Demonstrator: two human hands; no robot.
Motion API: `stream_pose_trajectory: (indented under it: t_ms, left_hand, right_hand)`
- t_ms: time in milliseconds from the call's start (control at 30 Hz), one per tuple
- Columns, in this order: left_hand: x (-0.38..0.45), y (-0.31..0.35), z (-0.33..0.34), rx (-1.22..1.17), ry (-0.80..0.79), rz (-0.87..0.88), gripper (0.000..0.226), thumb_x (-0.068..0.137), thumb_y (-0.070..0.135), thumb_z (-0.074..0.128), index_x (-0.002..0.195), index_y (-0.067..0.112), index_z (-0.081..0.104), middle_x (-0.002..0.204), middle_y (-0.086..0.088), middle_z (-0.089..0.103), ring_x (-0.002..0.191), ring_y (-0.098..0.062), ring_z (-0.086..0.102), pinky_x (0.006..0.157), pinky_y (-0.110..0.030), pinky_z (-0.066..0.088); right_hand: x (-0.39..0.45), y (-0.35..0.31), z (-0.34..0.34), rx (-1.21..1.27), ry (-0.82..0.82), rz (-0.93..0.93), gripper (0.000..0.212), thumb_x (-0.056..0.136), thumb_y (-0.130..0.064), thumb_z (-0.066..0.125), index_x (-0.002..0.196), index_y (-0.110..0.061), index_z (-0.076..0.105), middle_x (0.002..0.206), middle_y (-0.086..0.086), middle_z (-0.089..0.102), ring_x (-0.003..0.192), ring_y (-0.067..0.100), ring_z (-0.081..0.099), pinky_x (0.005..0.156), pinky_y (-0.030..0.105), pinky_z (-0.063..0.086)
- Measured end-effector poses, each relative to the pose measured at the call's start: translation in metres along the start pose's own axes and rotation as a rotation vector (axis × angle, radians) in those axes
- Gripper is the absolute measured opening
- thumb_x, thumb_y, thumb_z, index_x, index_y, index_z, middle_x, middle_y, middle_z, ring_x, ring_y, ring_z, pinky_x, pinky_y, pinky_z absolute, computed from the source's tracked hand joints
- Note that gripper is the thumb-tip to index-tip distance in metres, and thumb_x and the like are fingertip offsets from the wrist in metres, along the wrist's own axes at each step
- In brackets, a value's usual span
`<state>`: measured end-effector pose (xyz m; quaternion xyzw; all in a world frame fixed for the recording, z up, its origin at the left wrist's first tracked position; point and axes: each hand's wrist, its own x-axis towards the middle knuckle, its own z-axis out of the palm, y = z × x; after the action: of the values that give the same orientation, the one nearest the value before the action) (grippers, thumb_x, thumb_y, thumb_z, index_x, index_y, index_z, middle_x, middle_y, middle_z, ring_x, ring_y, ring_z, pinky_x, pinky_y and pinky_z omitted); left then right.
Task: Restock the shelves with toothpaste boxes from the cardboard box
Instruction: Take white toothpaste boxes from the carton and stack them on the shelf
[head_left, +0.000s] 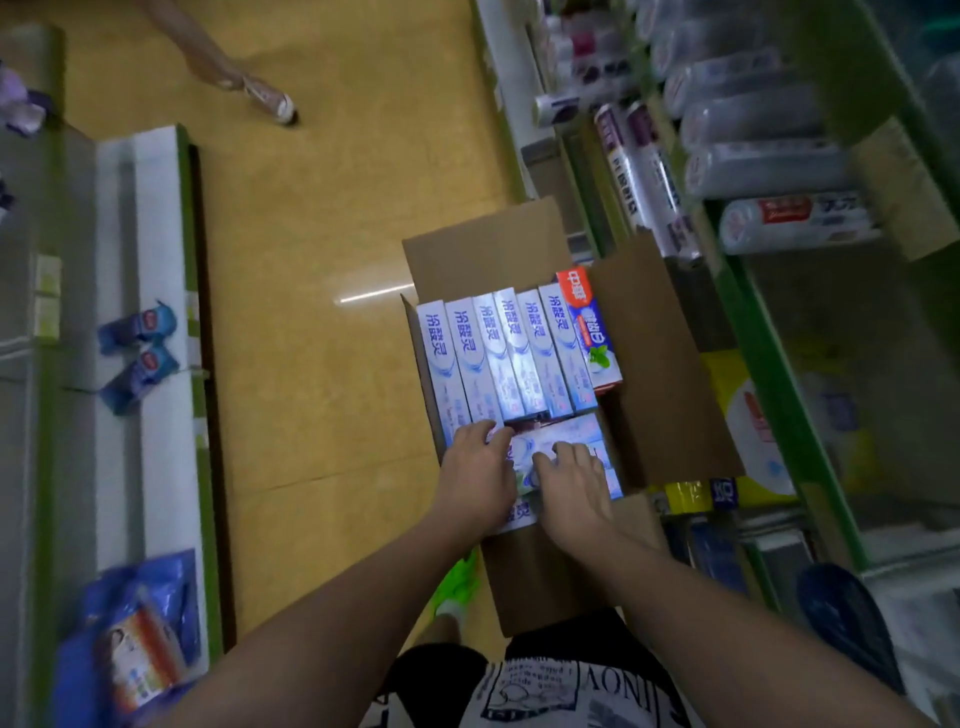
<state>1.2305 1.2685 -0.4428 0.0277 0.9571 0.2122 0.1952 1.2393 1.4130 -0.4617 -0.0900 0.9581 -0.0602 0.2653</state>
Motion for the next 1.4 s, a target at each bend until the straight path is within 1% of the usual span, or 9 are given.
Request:
stream_pose_trajectory:
  t_ms: [167, 367, 467, 633, 733, 867, 967, 1200, 1400]
  left_hand:
    - [0.02, -0.006, 0.007, 0.045, 0.067, -0.018, 0.034, 0.087, 0.014, 0.067, 0.119, 0.005, 0.067, 0.126, -0.021, 0.063, 0.118, -0.039, 0.057, 0.088, -0.046, 0.052]
    - [0.045, -0.013, 0.007, 0.17, 0.068, 0.015, 0.041, 0.089, 0.022, 0.063, 0.127, 0.006, 0.059, 0.14, -0.021, 0.052, 0.131, -0.039, 0.046, 0.106, -0.048, 0.042]
    - [0.062, -0.017, 0.003, 0.159, 0.042, -0.076, 0.051, 0.096, 0.028, 0.055, 0.142, 0.008, 0.044, 0.154, -0.021, 0.034, 0.146, -0.039, 0.026, 0.121, -0.05, 0.027]
    - [0.113, -0.028, -0.016, 0.148, 0.117, -0.193, 0.058, 0.092, 0.025, 0.058, 0.145, 0.009, 0.04, 0.156, -0.019, 0.032, 0.15, -0.037, 0.02, 0.123, -0.048, 0.023]
    - [0.154, -0.038, -0.039, 0.272, 0.043, -0.182, 0.076, 0.085, 0.032, 0.069, 0.149, 0.01, 0.034, 0.157, -0.022, 0.027, 0.151, -0.04, 0.014, 0.124, -0.048, 0.016]
    - [0.195, -0.056, -0.064, 0.526, -0.196, -0.223, 0.106, 0.077, 0.041, 0.07, 0.158, 0.006, 0.012, 0.163, -0.029, 0.012, 0.152, -0.047, 0.002, 0.124, -0.053, 0.011]
    - [0.191, -0.052, -0.067, 0.642, -0.296, -0.275, 0.101, 0.09, 0.037, 0.064, 0.16, 0.005, -0.002, 0.163, -0.031, 0.009, 0.152, -0.047, 0.004, 0.125, -0.051, 0.01]
    - [0.182, -0.045, -0.068, 0.726, -0.236, -0.222, 0.096, 0.089, 0.043, 0.057, 0.16, 0.006, 0.003, 0.148, -0.025, 0.042, 0.141, -0.041, 0.036, 0.123, -0.051, 0.017]
    - [0.164, -0.042, -0.075, 0.7, -0.097, -0.151, 0.07, 0.08, 0.037, 0.065, 0.139, 0.007, 0.041, 0.131, -0.016, 0.051, 0.129, -0.034, 0.046, 0.122, -0.047, 0.022]
  right_hand:
    - [0.021, 0.004, 0.013, -0.045, -0.04, -0.016, 0.044, 0.056, -0.016, 0.082, 0.097, -0.015, 0.065, 0.097, 0.011, 0.059, 0.098, 0.032, 0.055, 0.09, 0.041, 0.047]
    - [0.033, 0.011, 0.029, -0.114, -0.084, -0.113, 0.037, 0.084, -0.025, 0.063, 0.12, -0.021, 0.057, 0.116, 0.008, 0.056, 0.115, 0.03, 0.048, 0.113, 0.046, 0.023]
    - [0.033, 0.013, 0.031, -0.113, -0.092, -0.112, 0.031, 0.081, -0.023, 0.064, 0.111, -0.022, 0.063, 0.109, 0.008, 0.059, 0.106, 0.03, 0.052, 0.106, 0.046, 0.028]
    - [0.036, 0.014, 0.035, -0.088, -0.086, -0.081, 0.031, 0.067, -0.016, 0.073, 0.097, -0.021, 0.07, 0.096, 0.008, 0.064, 0.092, 0.031, 0.058, 0.095, 0.045, 0.036]
    - [0.037, 0.017, 0.039, -0.092, -0.056, -0.086, 0.035, 0.065, -0.019, 0.075, 0.099, -0.023, 0.07, 0.097, 0.007, 0.064, 0.093, 0.029, 0.058, 0.094, 0.043, 0.034]
    - [0.037, 0.018, 0.043, -0.104, -0.035, -0.086, 0.04, 0.057, -0.02, 0.08, 0.096, -0.023, 0.072, 0.091, 0.005, 0.065, 0.087, 0.028, 0.059, 0.089, 0.042, 0.038]
    - [0.037, 0.019, 0.044, -0.092, -0.028, -0.093, 0.043, 0.053, -0.02, 0.081, 0.095, -0.022, 0.073, 0.09, 0.006, 0.065, 0.084, 0.028, 0.059, 0.084, 0.042, 0.041]
    - [0.036, 0.017, 0.042, -0.083, -0.045, -0.084, 0.042, 0.057, -0.019, 0.079, 0.098, -0.022, 0.072, 0.093, 0.006, 0.066, 0.089, 0.028, 0.06, 0.087, 0.042, 0.04]
    - [0.033, 0.014, 0.037, -0.091, -0.045, -0.086, 0.036, 0.067, -0.02, 0.074, 0.103, -0.023, 0.07, 0.099, 0.005, 0.065, 0.096, 0.028, 0.057, 0.094, 0.042, 0.032]
